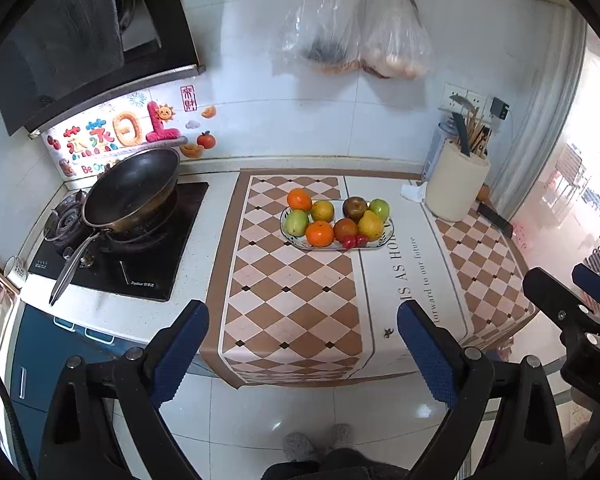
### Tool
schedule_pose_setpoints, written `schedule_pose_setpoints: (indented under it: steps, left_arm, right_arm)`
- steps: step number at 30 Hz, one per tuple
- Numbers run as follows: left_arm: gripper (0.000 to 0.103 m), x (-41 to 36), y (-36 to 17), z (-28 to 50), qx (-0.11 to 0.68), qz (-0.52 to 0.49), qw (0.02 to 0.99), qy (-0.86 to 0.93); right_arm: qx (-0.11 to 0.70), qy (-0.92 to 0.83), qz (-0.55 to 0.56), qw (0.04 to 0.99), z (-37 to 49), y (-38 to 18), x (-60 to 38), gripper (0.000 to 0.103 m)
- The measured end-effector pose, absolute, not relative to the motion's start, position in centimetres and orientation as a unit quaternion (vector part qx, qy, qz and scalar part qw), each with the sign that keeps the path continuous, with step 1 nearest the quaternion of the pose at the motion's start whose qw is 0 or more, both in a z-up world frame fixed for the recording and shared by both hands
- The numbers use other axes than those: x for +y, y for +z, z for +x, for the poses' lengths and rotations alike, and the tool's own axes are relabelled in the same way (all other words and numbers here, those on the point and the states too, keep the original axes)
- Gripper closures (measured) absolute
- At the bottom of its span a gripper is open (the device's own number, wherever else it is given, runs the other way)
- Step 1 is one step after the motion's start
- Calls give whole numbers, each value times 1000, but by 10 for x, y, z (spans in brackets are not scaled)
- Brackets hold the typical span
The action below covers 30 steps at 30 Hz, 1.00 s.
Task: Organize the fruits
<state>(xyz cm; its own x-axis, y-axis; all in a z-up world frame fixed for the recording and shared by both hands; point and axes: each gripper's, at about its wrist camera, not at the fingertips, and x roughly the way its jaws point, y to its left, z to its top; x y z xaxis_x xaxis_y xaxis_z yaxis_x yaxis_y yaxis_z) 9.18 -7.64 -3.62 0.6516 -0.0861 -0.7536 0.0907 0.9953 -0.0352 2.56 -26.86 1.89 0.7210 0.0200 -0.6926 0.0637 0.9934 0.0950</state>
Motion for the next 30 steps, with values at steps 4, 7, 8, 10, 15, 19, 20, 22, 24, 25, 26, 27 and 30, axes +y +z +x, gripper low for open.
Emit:
schedule_pose_setpoints:
  steps: [4, 7, 8, 10, 15, 19, 20, 22, 24, 25, 26, 27, 30]
  left_arm:
    - [7, -79, -29, 81, 409, -3, 911, -42]
    - [7, -77, -27, 75, 406, -10, 913, -37]
    - [7, -77, -26, 74, 407, -11, 913, -34]
    - [7, -77, -26, 73, 408, -14, 912, -33]
    - [7, -77, -28, 73, 408, -14, 913, -29]
    - [7, -81, -33, 86, 413, -13, 910, -26]
    - [7, -82, -35, 92, 417, -12, 909, -27]
    - [6, -83, -40, 102, 418, -6, 908, -21]
    - [6, -84, -44, 112, 418, -4, 908, -17]
    - [5, -84, -45, 118, 418, -2, 908, -13]
    - [4, -84, -48, 124, 420, -1, 908, -10]
    - [4, -83, -49, 129, 420, -2, 908, -8]
    - [4, -83, -54, 144, 419, -1, 908, 3]
  right_arm:
    - [371, -4, 55, 927, 13, 30, -273, 3]
    - [371, 0, 56, 927, 9, 32, -277, 3]
    - [371, 0, 56, 927, 7, 32, -278, 3]
    - [373, 5, 61, 926, 6, 32, -280, 3]
    - [379, 6, 62, 923, 17, 26, -285, 3]
    - [381, 0, 64, 922, 39, 17, -290, 3]
    - [382, -4, 66, 922, 47, 13, -291, 3]
    - [385, -7, 66, 921, 59, 8, -292, 3]
    - [390, -9, 67, 919, 73, 1, -294, 3]
    - [392, -11, 65, 918, 81, -3, -295, 3]
    - [394, -13, 64, 917, 86, -6, -295, 3]
    - [396, -14, 64, 916, 92, -9, -296, 3]
    - [399, -20, 59, 915, 109, -17, -298, 3]
